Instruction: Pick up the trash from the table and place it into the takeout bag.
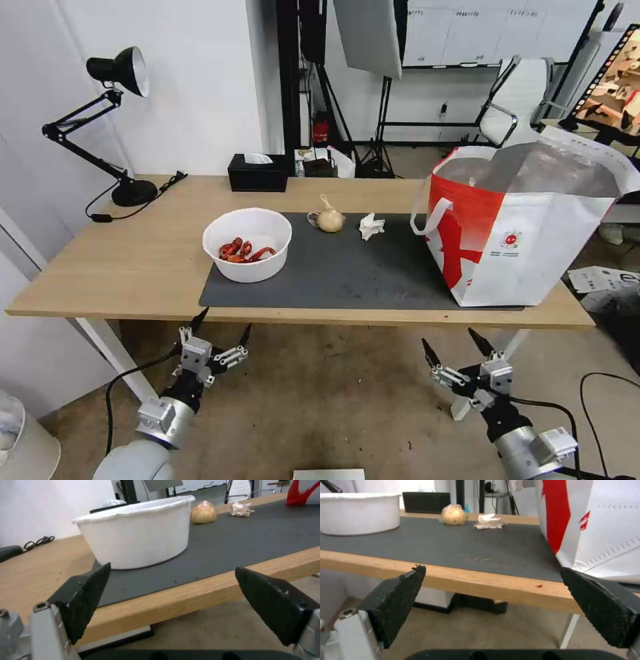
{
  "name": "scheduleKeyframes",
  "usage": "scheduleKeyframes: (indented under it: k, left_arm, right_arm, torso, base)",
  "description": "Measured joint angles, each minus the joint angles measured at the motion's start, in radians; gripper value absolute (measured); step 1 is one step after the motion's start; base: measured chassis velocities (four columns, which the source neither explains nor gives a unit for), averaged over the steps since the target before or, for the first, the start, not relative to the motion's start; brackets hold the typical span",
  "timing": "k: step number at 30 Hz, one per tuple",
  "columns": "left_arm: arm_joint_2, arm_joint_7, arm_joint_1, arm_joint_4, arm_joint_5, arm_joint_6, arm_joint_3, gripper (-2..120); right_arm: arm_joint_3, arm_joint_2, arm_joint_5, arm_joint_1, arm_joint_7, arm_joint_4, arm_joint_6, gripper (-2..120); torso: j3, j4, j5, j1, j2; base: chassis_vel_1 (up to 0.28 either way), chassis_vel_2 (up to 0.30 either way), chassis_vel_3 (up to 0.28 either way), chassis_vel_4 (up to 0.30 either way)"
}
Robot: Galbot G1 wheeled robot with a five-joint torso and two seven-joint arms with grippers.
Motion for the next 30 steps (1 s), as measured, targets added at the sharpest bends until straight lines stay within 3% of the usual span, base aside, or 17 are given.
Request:
scheduleKeyframes:
  k: [23, 26, 30]
  left_arm:
    - [-0.012, -0.002, -0.017, 0.013, -0.009, 0.004, -0.008, 100]
    - [-0.006, -0.002, -0.022, 0.008, -0.025, 0.009, -0.016, 100]
    - [-0.007, -0.003, -0.023, 0.005, -0.029, 0.014, -0.018, 100]
  right_arm:
    - [-0.051, -0.049, 0.03, 0.073, -0.027, 0.005, -0.058, 100]
    - [-0.169, -0.164, 0.129, 0.264, 0.002, 0.031, -0.166, 100]
    - [-0.282, -0.232, 0.195, 0.423, 0.018, 0.005, -0.214, 100]
  torso:
    - [0.0, 0.0, 0.0, 0.0, 0.0]
    - [0.0, 0.0002, 0.0001, 0.0, 0.0]
    - [0.0, 0.0002, 0.0, 0.0, 0.0]
  base:
    - [0.0, 0.0, 0.0, 0.0]
    - [0.0, 0.0, 0.0, 0.0]
    - [0.0, 0.0, 0.0, 0.0]
